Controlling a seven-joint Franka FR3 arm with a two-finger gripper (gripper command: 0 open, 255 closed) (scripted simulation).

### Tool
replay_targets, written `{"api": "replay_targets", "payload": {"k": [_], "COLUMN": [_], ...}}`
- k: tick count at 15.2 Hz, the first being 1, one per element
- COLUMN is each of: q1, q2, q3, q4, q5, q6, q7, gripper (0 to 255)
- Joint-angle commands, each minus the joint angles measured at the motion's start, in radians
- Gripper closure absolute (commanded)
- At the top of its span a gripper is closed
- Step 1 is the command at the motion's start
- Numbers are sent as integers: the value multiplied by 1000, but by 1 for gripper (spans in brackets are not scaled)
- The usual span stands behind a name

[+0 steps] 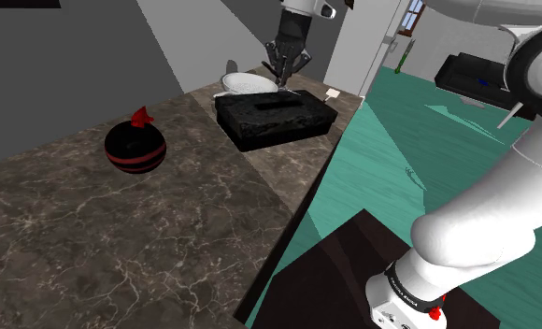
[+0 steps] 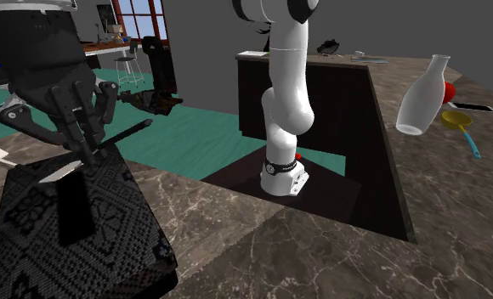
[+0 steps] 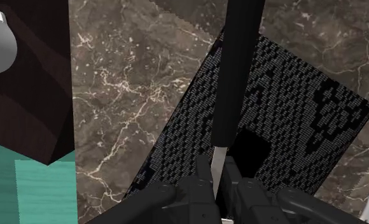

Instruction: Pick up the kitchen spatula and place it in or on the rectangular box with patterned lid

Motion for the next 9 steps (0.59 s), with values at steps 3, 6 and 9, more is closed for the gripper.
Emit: {"api": "replay_targets", "payload": {"k": [3,6,9], "q1": [-12,-15,-22], "q2": [113,175,163], "q3": [-21,-35,-36], "q4": [127,193,136], "q5": [-63,-95,-88], "q6": [-35,-48,-2], "q7": [-37,-60,-65], "gripper": [255,255,255]}}
